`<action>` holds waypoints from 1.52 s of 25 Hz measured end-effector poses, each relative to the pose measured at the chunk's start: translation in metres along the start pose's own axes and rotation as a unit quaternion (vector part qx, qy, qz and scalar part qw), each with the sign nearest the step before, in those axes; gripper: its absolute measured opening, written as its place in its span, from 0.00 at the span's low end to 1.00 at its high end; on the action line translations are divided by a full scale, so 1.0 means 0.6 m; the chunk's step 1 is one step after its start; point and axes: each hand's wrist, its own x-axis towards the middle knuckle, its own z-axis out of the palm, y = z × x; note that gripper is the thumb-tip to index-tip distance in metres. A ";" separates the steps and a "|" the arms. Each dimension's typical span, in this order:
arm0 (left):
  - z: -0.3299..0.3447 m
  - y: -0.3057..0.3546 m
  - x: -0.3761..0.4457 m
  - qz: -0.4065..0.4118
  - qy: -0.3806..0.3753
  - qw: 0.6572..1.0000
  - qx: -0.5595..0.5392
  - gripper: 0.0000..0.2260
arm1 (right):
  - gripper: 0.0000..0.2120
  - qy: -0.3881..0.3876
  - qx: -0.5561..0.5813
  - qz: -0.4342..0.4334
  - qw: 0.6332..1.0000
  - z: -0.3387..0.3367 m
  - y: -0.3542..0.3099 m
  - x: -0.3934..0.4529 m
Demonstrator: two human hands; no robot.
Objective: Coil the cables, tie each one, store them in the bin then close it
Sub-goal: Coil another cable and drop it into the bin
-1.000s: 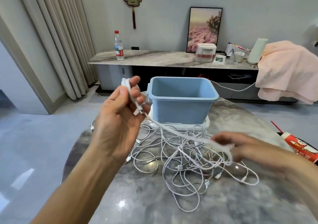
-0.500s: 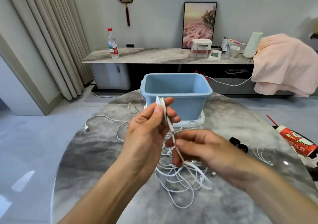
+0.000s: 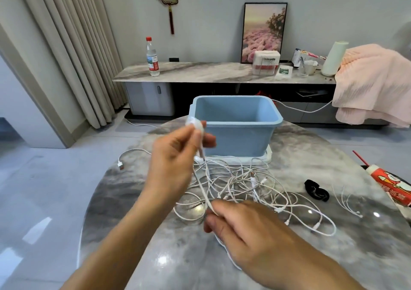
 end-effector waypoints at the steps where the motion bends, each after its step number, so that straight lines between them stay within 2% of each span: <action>1: -0.001 -0.007 -0.006 0.053 -0.032 0.991 0.122 0.11 | 0.13 0.010 0.014 -0.012 1.000 -0.025 -0.010 -0.004; 2: -0.001 -0.008 -0.011 0.083 -0.061 0.980 0.173 0.11 | 0.15 0.030 0.041 -0.007 0.999 -0.053 -0.014 -0.009; 3: -0.003 -0.006 -0.014 0.085 -0.094 0.978 0.163 0.11 | 0.16 0.063 0.083 0.001 0.995 -0.080 -0.009 -0.013; 5: -0.006 0.006 -0.013 0.060 -0.149 0.985 0.064 0.12 | 0.16 0.138 0.162 0.018 0.977 -0.124 0.018 -0.019; 7: 0.000 0.017 -0.014 -0.004 -0.149 0.987 -0.066 0.12 | 0.15 0.154 0.181 0.022 0.971 -0.137 0.037 -0.023; 9: 0.016 0.030 -0.016 -0.118 -0.114 0.962 -0.220 0.10 | 0.16 0.144 0.181 0.009 0.973 -0.136 0.043 -0.024; 11: 0.024 0.030 -0.013 -0.200 -0.067 0.929 -0.303 0.11 | 0.18 0.118 0.155 -0.012 0.981 -0.130 0.047 -0.027; 14: 0.009 0.029 0.004 -0.255 0.041 0.893 -0.370 0.12 | 0.20 0.061 0.064 -0.039 0.995 -0.119 0.055 -0.028; 16: -0.004 0.030 0.010 -0.247 0.086 0.874 -0.410 0.12 | 0.19 0.011 -0.016 -0.056 0.998 -0.104 0.048 -0.025; 18: -0.001 0.030 0.010 -0.237 0.092 0.886 -0.388 0.12 | 0.18 -0.016 -0.080 -0.070 0.994 -0.091 0.039 -0.023; 20: 0.008 0.024 0.004 -0.196 0.081 0.925 -0.314 0.11 | 0.18 -0.030 -0.102 -0.071 0.992 -0.086 0.024 -0.023; 22: 0.013 0.020 -0.007 -0.088 0.042 0.983 -0.154 0.09 | 0.18 -0.025 -0.118 -0.081 0.989 -0.087 0.010 -0.024; 23: 0.014 0.015 -0.013 -0.018 0.004 0.999 -0.041 0.09 | 0.18 -0.014 -0.124 -0.094 0.988 -0.090 0.003 -0.026; 25: 0.016 0.006 -0.026 0.066 -0.106 0.985 0.122 0.09 | 0.17 0.033 -0.110 -0.112 0.987 -0.109 -0.003 -0.029; 27: 0.015 0.009 -0.034 0.044 -0.189 0.977 0.086 0.11 | 0.18 0.111 -0.069 -0.098 0.987 -0.138 0.013 -0.035; 29: 0.015 0.017 -0.035 0.032 -0.236 0.971 0.028 0.13 | 0.19 0.181 -0.002 -0.067 0.981 -0.167 0.043 -0.037; 32: 0.028 0.025 -0.040 0.005 -0.297 0.955 0.002 0.13 | 0.13 0.224 0.109 -0.029 0.968 -0.174 0.090 -0.027; 34: 0.036 0.028 -0.044 -0.041 -0.307 0.949 -0.064 0.14 | 0.11 0.245 0.169 -0.019 0.954 -0.154 0.113 -0.012; 35: 0.038 0.030 -0.046 -0.065 -0.303 0.944 -0.110 0.14 | 0.13 0.260 0.190 -0.014 0.947 -0.140 0.124 -0.005; 38: 0.033 0.043 -0.043 -0.119 -0.270 0.914 -0.278 0.13 | 0.29 0.285 0.220 0.008 0.933 -0.101 0.153 0.010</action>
